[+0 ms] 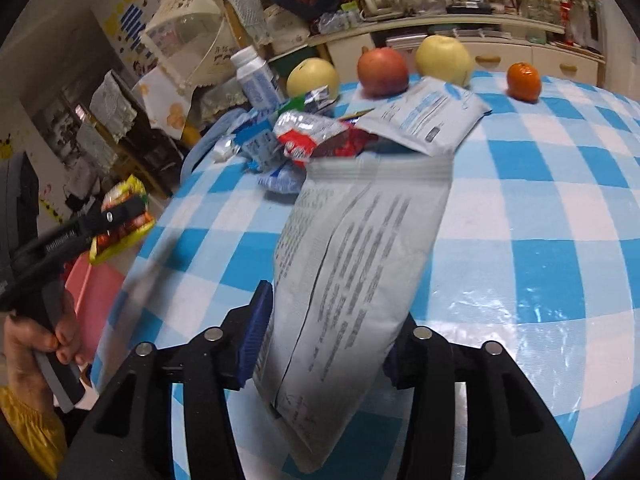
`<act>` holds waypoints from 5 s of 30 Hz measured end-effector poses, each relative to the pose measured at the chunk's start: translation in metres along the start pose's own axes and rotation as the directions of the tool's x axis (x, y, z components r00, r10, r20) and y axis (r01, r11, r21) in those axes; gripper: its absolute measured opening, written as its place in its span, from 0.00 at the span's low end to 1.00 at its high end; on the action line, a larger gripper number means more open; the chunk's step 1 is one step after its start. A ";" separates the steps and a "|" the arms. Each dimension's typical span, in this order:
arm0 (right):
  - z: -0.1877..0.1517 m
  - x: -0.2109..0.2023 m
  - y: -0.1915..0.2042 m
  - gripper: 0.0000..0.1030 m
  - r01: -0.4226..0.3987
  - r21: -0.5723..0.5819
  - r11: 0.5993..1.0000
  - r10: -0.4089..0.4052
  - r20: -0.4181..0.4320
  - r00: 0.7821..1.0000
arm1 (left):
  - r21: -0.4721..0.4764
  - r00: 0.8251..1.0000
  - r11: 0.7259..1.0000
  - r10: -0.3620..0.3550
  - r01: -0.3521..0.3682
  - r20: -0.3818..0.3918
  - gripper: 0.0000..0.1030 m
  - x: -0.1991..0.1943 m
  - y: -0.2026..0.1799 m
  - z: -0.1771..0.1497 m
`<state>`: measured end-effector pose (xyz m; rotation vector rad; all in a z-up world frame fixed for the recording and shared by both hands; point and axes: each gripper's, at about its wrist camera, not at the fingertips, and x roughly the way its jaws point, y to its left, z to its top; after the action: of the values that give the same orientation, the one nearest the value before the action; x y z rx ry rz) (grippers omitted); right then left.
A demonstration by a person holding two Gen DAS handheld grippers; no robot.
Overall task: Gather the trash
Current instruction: 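Carry both bags to the pink bin and open both grippers, then move both tools back toward the table, then grasp the crushed clear plastic bottle with left gripper while right gripper grasps red candy wrapper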
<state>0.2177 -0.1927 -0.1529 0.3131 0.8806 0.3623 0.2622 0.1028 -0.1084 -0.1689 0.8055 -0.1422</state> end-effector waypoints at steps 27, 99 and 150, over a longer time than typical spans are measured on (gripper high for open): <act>0.025 -0.063 0.071 0.14 -0.069 -0.082 0.994 0.084 0.202 0.976 | -0.047 0.997 0.999 -0.017 0.021 0.073 0.49 -0.044 0.035 -0.009; -0.030 0.018 0.229 0.87 -0.089 -0.353 0.931 0.104 0.024 0.994 | -0.105 0.825 0.849 0.528 -0.518 0.201 0.88 -0.106 0.097 -0.005; 0.027 0.041 -0.007 0.87 0.052 -0.128 0.990 -0.065 -0.097 0.993 | 0.217 0.966 0.949 0.248 -0.228 -0.072 0.90 0.188 0.015 0.123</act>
<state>0.2647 -0.1844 -0.1679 0.1539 0.9592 0.3796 0.4809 0.0937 -0.1604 0.1338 0.8968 -0.0048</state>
